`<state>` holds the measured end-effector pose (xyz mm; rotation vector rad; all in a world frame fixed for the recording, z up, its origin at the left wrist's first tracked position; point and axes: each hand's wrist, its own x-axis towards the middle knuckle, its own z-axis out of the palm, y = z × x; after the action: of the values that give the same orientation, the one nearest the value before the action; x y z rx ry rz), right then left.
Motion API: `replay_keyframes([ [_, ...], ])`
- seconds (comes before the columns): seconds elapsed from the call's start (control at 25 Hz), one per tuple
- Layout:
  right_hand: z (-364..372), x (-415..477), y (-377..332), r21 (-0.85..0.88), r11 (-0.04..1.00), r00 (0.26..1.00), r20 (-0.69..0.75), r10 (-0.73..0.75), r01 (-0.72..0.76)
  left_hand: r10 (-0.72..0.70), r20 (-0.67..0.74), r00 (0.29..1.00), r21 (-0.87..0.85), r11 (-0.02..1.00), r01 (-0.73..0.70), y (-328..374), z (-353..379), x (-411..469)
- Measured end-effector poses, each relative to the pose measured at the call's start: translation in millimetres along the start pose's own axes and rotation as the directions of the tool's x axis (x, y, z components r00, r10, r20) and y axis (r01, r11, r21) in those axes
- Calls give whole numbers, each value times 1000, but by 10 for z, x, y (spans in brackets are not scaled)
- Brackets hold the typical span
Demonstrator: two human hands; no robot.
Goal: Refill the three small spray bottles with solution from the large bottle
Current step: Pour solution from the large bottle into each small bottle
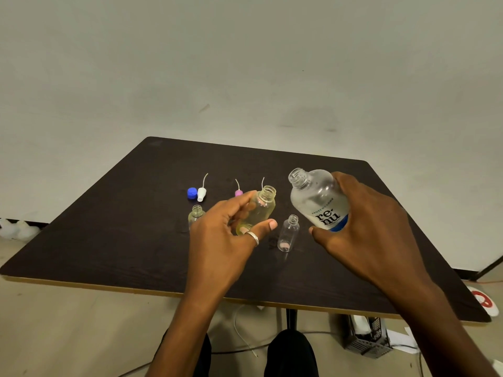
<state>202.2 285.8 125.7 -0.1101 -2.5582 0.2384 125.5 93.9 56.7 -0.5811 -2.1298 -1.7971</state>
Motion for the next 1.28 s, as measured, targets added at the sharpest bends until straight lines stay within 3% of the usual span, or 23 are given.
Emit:
replay_keyframes([
  [0.56, -26, -32, -54, -212, 977, 999, -2, -38, 37, 1, 9, 1000, -34, 999, 0, -59, 63, -31],
  [1.28, 3, -40, -66, -274, 959, 995, -46, -87, 71, 6, 0, 1000, 3, 1000, -6, -153, 77, -51],
])
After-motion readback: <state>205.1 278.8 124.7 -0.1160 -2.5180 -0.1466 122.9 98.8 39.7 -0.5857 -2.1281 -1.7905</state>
